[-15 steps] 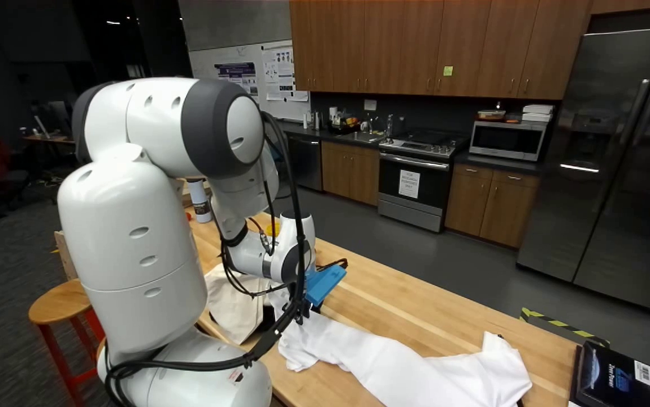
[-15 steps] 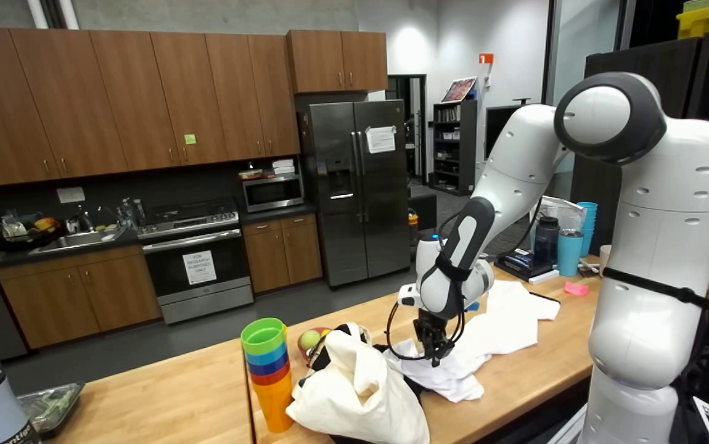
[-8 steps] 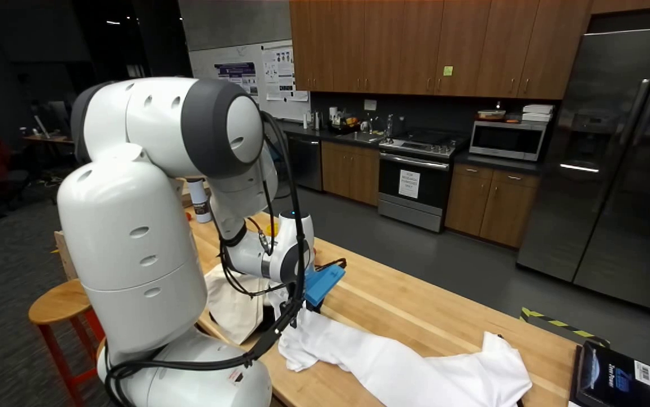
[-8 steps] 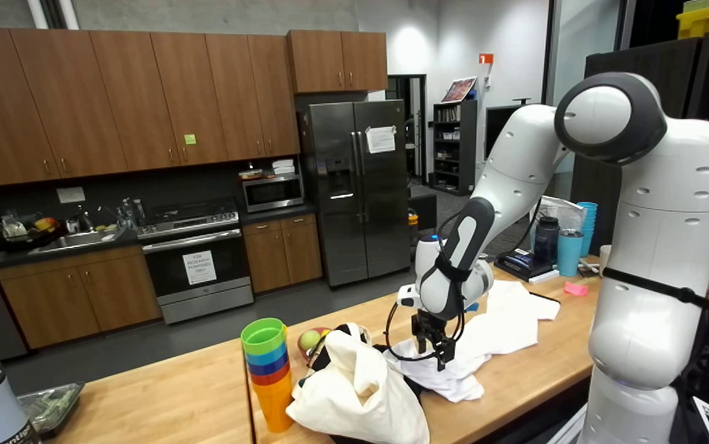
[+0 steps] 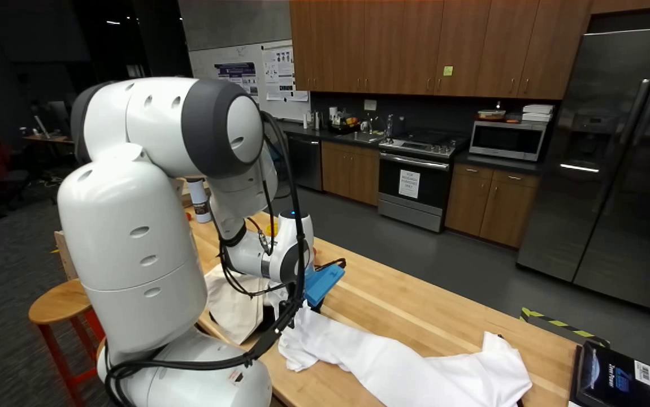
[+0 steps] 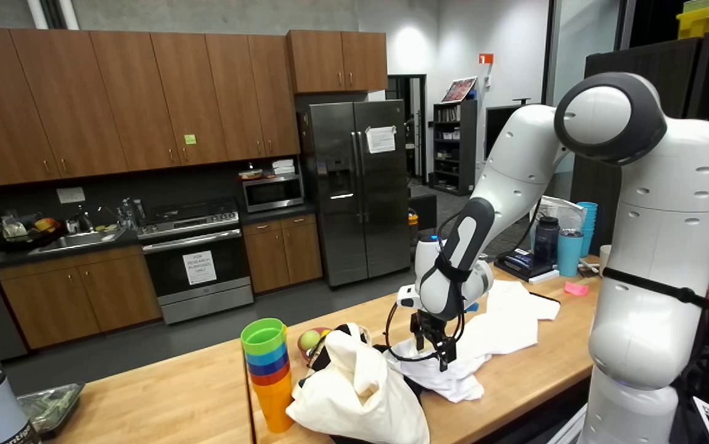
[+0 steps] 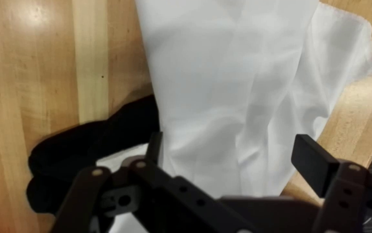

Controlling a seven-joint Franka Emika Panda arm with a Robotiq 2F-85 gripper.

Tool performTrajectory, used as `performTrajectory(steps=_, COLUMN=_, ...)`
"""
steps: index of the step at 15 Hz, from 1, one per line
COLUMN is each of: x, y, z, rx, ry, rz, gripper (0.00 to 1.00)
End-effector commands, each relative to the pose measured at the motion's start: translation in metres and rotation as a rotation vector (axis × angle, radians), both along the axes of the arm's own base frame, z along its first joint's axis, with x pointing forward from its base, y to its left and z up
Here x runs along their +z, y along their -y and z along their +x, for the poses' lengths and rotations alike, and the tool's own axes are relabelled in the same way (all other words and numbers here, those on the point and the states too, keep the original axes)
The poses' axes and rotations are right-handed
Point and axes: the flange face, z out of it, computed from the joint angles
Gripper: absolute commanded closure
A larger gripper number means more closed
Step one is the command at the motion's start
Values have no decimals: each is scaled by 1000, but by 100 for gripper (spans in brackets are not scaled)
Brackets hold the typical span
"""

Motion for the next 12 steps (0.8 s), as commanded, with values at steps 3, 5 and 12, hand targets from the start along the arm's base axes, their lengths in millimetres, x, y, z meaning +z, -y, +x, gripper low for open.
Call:
performTrajectory(steps=3, x=-13, y=-2, z=0, rx=-10, ry=8, rz=0, gripper=0)
performTrajectory(steps=5, x=-22, y=-2, z=1, rx=-16, ry=32, rz=-13, gripper=0)
performTrajectory(steps=12, x=-27, y=-14, z=4, rx=3, ry=103, rz=18, gripper=43)
